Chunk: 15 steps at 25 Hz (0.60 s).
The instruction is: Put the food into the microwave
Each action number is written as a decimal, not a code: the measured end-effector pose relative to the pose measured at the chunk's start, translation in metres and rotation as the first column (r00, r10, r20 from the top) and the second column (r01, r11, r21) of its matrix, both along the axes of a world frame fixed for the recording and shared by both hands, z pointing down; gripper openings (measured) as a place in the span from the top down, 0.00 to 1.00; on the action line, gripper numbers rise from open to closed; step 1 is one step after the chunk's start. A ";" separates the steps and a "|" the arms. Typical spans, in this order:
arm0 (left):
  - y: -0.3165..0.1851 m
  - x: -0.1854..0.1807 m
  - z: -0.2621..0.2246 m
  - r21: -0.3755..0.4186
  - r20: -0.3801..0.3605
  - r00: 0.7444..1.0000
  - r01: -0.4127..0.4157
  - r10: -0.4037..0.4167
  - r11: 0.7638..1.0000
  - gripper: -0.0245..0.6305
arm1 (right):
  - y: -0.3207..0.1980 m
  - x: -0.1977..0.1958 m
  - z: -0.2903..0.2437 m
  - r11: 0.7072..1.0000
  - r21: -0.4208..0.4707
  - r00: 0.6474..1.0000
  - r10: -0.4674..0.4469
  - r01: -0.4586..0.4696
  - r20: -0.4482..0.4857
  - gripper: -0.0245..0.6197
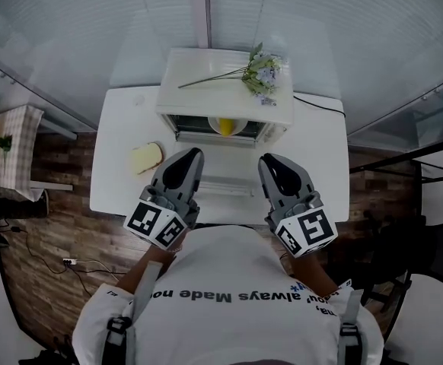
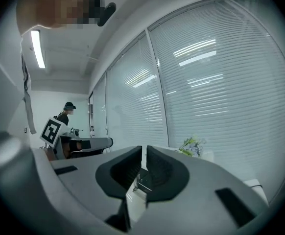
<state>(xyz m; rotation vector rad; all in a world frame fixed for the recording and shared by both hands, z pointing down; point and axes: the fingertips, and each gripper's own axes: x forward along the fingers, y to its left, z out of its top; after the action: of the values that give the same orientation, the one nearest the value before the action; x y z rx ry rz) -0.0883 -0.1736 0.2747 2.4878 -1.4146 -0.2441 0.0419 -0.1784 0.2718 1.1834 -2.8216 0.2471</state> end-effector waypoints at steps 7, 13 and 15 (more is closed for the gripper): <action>0.008 0.002 -0.014 0.035 0.011 1.000 -0.012 0.011 0.999 0.94 | 0.008 0.003 -0.016 1.000 0.023 1.000 0.014 -0.014 -0.002 0.91; 0.010 0.006 -0.020 0.052 0.011 1.000 -0.022 0.021 0.998 0.94 | 0.011 0.007 -0.021 0.999 0.028 1.000 0.029 -0.029 -0.003 0.91; 0.010 0.006 -0.022 0.058 0.012 1.000 -0.026 0.025 0.998 0.94 | 0.012 0.007 -0.021 0.999 0.027 0.999 0.033 -0.033 -0.003 0.91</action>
<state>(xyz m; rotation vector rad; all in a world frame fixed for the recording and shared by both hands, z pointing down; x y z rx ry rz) -0.0822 -0.1640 0.2530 2.5558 -1.3983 -0.2697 0.0490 -0.1663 0.2504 1.2352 -2.8130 0.2087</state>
